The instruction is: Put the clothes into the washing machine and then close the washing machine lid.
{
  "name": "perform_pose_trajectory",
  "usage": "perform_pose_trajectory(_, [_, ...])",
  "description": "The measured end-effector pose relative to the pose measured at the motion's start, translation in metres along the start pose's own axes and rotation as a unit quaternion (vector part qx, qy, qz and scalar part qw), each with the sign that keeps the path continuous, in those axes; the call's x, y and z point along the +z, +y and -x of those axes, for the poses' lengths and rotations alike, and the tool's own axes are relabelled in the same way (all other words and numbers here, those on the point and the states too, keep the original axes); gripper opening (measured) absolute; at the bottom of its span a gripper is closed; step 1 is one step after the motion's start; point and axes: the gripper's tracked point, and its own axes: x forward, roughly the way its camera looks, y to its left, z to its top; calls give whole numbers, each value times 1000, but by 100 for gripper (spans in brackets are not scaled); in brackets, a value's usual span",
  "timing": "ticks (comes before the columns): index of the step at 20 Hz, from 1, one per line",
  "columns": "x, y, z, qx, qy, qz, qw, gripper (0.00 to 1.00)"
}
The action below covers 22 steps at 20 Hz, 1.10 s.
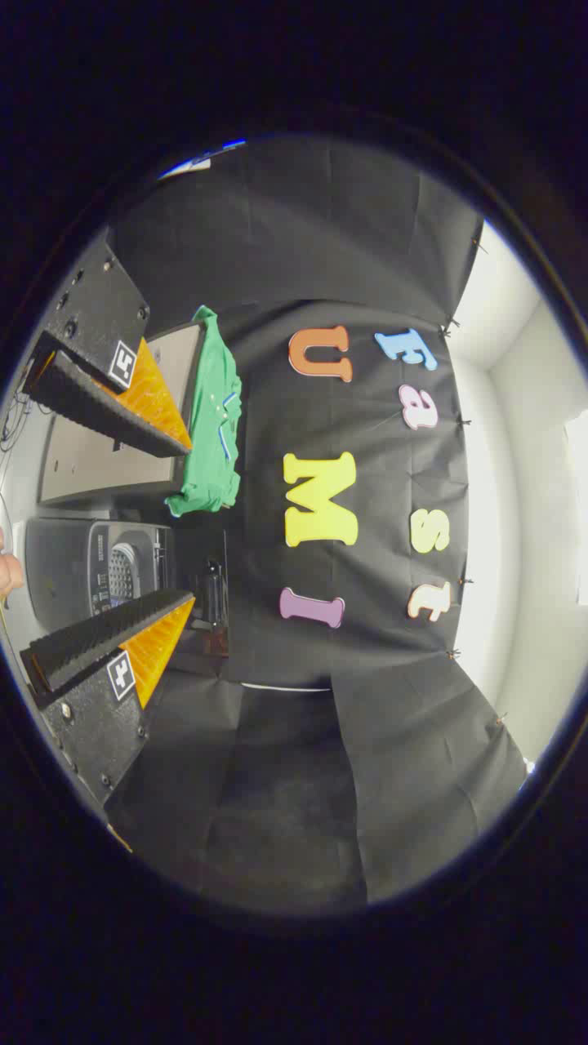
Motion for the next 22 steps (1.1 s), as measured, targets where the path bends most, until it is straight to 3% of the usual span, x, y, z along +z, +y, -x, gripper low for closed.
perform_pose_trajectory(11, [-4,-27,-1,-32,9,-10,999,100])
perform_pose_trajectory(22, [-2,17,-20,-23,11,-15,1000,100])
